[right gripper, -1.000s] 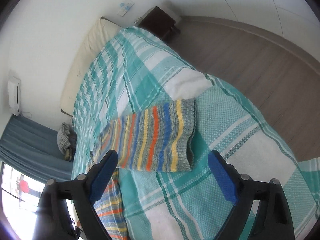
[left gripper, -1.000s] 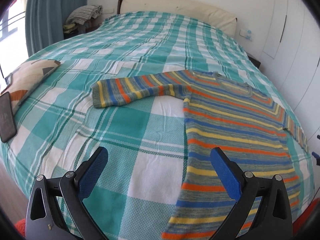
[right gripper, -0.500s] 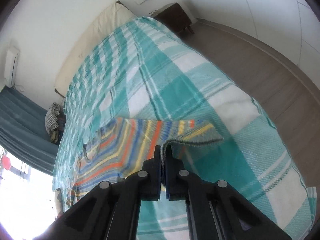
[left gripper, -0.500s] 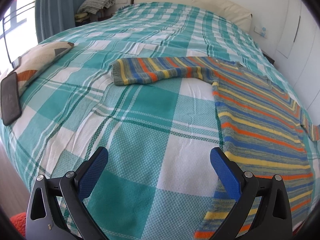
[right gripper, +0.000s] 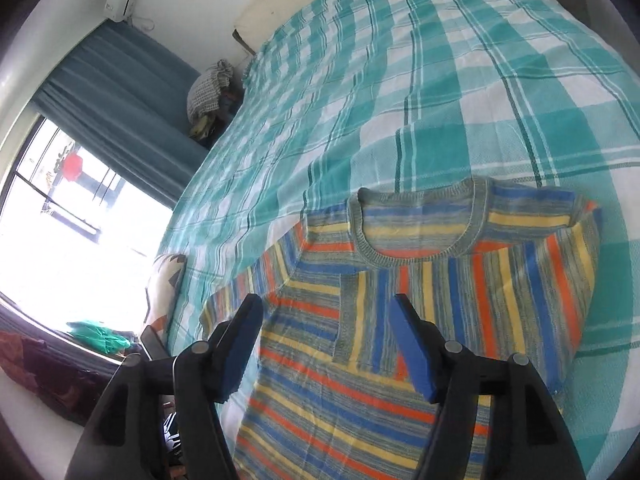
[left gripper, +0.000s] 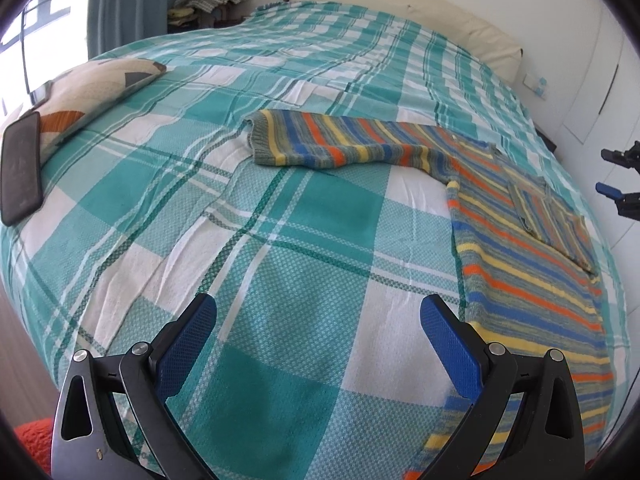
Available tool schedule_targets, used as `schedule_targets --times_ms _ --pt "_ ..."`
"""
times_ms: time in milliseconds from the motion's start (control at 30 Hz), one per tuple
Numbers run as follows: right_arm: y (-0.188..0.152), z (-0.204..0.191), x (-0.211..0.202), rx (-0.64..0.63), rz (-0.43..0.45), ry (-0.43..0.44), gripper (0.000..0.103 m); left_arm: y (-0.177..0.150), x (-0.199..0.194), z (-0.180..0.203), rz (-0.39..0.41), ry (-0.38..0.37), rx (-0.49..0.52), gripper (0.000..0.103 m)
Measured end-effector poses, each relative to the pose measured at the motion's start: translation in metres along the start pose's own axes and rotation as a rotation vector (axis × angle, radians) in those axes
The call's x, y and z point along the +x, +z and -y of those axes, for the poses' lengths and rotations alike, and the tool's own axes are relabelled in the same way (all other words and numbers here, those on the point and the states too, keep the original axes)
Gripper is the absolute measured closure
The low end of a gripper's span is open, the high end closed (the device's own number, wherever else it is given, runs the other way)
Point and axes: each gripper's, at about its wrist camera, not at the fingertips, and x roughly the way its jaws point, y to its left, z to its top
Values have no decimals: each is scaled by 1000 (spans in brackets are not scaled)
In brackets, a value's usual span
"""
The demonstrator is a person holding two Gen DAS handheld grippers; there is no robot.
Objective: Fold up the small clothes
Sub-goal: 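Release the sweater and move both tools over the flattened sweater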
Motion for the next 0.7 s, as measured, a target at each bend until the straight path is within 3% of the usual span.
schedule_targets --times_ms 100,167,200,233,300,367,533,700 --pt "-16 50 20 94 -72 -112 37 2 6 5 -7 -2 11 1" --pt "-31 88 32 131 -125 -325 38 1 9 10 -11 20 31 1" --pt "-39 105 33 146 -140 -421 44 0 10 12 -15 39 43 1" --pt "-45 115 26 146 -109 -431 58 -1 11 13 -21 54 54 1" --pt "-53 115 3 138 -22 -416 52 -2 13 14 -34 68 62 1" --pt "-65 103 -19 89 34 -409 35 -3 15 13 -44 74 63 1" --pt "-108 78 -56 -54 63 -448 35 -3 17 12 -55 86 62 1" --pt "-156 74 -73 -83 86 -477 35 -7 17 12 -59 112 77 1"
